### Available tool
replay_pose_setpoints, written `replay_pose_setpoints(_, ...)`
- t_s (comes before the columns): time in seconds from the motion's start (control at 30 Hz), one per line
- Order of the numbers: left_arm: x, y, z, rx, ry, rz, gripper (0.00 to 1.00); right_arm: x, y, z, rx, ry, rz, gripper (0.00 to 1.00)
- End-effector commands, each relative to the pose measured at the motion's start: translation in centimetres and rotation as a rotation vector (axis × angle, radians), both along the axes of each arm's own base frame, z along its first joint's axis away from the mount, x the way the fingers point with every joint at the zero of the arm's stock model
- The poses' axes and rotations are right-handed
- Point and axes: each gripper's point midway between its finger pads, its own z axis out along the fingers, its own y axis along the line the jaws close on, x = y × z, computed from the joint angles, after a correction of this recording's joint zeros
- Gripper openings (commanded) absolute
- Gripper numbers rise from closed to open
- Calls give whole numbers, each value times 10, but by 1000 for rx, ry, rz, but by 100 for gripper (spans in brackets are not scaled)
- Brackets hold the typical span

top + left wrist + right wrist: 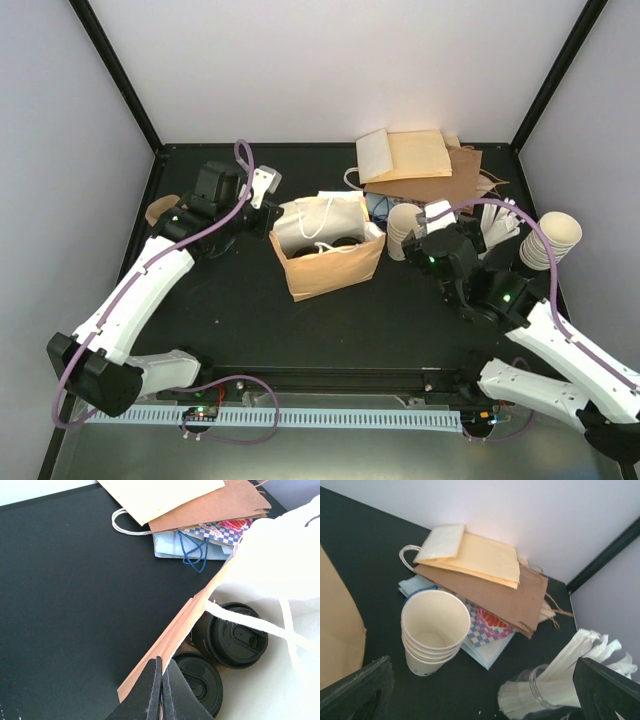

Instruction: Pack the takeout coffee

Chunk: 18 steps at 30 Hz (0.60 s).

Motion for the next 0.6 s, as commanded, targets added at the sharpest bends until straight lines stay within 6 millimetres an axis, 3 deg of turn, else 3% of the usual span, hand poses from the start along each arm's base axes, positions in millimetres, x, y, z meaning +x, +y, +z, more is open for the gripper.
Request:
replay_pose_setpoints(0.0,9,-6,31,-62,-77,-12,1,11,-16,-11,82,39,-132,100)
replay_pose_setpoints(0.1,11,-7,29,-64,-72,-13,2,19,-34,-18,170,128,-236,99)
replay_pose_setpoints(0.27,13,-6,30,-65,-77,-4,2,28,-72,-30,205,276,-443,72)
replay_pose_setpoints(0.37,14,-5,31,-65,-79,-1,2,30,-102,-31,232,326,-589,62)
replay_pose_setpoints(0.57,12,-6,31,-76,-74,-18,8,33,-138,-32,333,323,-717,60)
